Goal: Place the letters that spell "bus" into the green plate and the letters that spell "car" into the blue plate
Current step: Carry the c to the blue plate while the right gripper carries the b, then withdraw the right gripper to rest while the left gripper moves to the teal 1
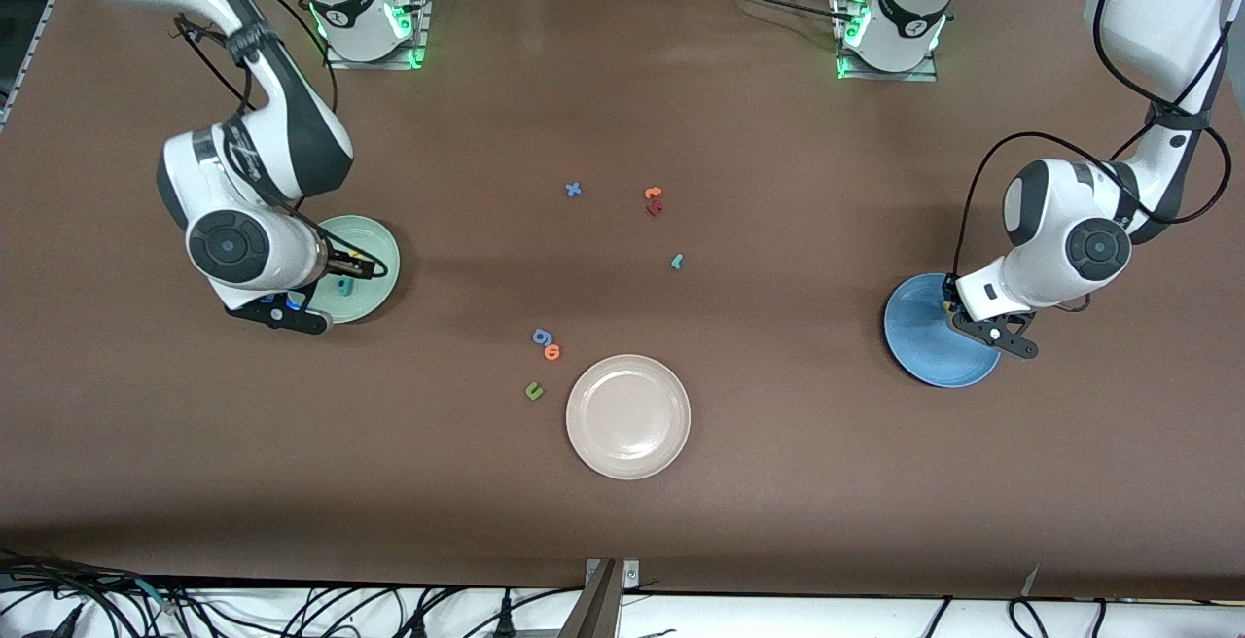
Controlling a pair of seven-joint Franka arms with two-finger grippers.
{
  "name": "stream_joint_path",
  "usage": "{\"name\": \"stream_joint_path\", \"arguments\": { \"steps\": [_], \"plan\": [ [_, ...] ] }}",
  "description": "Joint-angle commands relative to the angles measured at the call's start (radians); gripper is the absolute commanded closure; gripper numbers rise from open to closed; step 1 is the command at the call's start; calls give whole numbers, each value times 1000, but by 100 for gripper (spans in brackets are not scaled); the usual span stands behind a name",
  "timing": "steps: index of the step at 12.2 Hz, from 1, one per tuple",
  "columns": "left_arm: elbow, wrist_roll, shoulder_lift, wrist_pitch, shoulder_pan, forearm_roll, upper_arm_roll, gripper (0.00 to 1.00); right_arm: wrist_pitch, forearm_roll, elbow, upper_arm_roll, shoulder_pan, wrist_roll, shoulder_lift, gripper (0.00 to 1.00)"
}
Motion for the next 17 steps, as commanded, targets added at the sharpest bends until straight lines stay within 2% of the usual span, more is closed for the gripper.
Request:
{"name": "stream_joint_path", "arguments": {
  "steps": [1,3,5,7,9,11,13,15,17],
  "plan": [
    [-15,25,0,33,15,-7,-9,65,-95,16,148,44,-3,-64,8,0],
    [-14,24,2,33,13,-7,-9,47,-102,21,219,42,-8,-180,5,0],
    [-5,22,-3,24,13,-6,-9,40,-136,99,297,29,-25,-277,2,0],
    [0,10,-23,10,7,-7,-14,40,-194,174,329,32,-80,-327,0,0],
    [20,-66,-31,-34,-18,-26,-34,40,-239,180,329,30,-80,-374,-44,0],
    [20,-169,-32,-38,-54,-82,-63,40,-304,182,325,36,-78,-375,-86,0],
    [20,-290,-44,-44,-96,-87,-89,40,-369,193,322,38,-80,-401,-116,0],
    [20,-414,-55,-59,-148,-87,-104,40,-380,237,271,7,-78,-432,-177,0],
    [29,-551,-69,-87,-218,-89,-107,39,-365,246,193,5,-80,-432,-257,0]
  ]
}}
